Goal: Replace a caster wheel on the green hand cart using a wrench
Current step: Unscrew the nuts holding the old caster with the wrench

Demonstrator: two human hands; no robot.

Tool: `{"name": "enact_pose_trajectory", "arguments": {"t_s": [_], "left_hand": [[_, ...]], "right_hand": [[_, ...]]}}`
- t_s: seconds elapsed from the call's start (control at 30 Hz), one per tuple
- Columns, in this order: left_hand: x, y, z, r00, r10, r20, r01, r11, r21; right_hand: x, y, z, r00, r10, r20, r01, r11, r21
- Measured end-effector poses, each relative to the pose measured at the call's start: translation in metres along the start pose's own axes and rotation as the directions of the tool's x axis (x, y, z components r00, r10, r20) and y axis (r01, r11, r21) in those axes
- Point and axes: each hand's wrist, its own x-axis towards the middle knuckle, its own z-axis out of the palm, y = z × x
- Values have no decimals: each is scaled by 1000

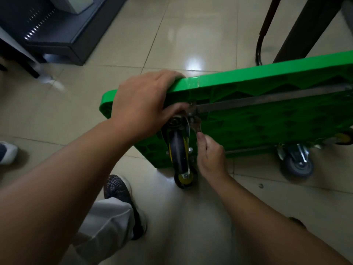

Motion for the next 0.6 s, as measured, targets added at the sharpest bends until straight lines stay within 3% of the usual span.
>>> {"name": "enact_pose_trajectory", "arguments": {"t_s": [0.13, 0.3, 0.5, 0.6], "left_hand": [[0, -1, 1, 1000, -3, -13, 3, 1000, 8], [-2, 1, 0, 999, -3, -38, 3, 1000, 9], [-1, 2, 0, 999, 2, -46, -2, 1000, 5], [-1, 1, 0, 999, 4, -46, -4, 1000, -4]], "right_hand": [[1, 19, 7, 999, 24, -25, -24, 1000, 18], [11, 19, 6, 998, -48, -47, 46, 998, -41], [17, 13, -18, 990, -134, 31, 137, 961, -242], [20, 3, -43, 971, -234, 52, 231, 856, -463]]}}
